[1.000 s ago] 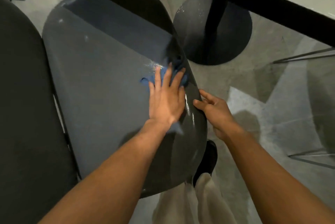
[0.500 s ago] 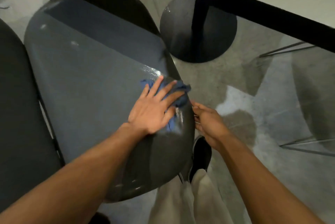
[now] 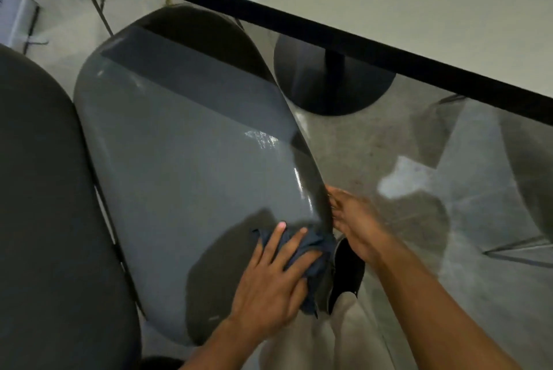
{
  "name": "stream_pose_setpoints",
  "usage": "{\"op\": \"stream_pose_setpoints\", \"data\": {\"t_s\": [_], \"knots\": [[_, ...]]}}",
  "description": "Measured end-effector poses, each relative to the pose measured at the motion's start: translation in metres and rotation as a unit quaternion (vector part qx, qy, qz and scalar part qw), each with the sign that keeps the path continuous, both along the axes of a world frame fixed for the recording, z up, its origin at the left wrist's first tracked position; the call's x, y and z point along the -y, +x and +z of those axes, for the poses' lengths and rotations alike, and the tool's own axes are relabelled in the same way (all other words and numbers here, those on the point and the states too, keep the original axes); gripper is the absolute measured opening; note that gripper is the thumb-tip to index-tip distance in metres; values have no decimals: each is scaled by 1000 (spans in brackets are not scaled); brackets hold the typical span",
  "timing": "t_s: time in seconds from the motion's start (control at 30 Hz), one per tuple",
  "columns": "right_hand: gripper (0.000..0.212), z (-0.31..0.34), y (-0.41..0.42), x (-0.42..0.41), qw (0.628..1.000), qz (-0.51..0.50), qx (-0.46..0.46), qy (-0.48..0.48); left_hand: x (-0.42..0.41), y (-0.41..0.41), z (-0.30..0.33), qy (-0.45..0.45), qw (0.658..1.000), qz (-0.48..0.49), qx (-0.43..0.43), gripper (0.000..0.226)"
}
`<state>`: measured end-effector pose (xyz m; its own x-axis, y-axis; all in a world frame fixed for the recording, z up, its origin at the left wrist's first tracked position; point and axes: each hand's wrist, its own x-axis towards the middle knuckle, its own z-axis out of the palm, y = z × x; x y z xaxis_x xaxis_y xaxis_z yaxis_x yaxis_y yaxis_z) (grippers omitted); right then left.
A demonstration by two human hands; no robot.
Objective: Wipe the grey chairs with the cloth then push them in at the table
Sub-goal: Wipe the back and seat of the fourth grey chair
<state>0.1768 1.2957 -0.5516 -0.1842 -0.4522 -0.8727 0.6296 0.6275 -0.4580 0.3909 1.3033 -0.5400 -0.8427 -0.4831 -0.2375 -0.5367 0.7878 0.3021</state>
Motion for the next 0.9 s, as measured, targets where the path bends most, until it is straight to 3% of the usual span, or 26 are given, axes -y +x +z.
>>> {"op": "stream_pose_setpoints", "data": {"t_s": [0.13, 0.2, 0.3, 0.4, 0.47, 0.57, 0.67, 0.73, 0.9], "knots": [[26, -4, 5, 2, 999, -13, -34, -5, 49, -70, -18, 25, 967, 252, -38, 52], [21, -7, 7, -1, 998, -22, -54, -3, 61, -97, -25, 14, 953, 301, -32, 54], [17, -6, 10, -3, 997, -37, -60, 0, 31, -82, -26, 0, 963, 267, -45, 52], [15, -6, 9, -2, 997, -36, -69, 12, -27, -15, -7, 4, 988, 154, -21, 54], [15, -3, 7, 0, 998, -26, -61, 12, -44, 25, 0, 9, 991, 136, -14, 52], [16, -3, 9, 4, 997, -25, -74, 15, -33, 19, -6, 24, 972, 232, -25, 50], [15, -5, 10, 4, 994, -24, -108, 26, -5, -54, -16, 14, 932, 359, -50, 52], [22, -6, 10, 4, 992, -23, -116, 41, 4, -87, -17, 30, 921, 386, -49, 56], [31, -7, 11, 7, 991, 13, -113, 67, -33, -9, -5, 12, 975, 221, -31, 55]]}}
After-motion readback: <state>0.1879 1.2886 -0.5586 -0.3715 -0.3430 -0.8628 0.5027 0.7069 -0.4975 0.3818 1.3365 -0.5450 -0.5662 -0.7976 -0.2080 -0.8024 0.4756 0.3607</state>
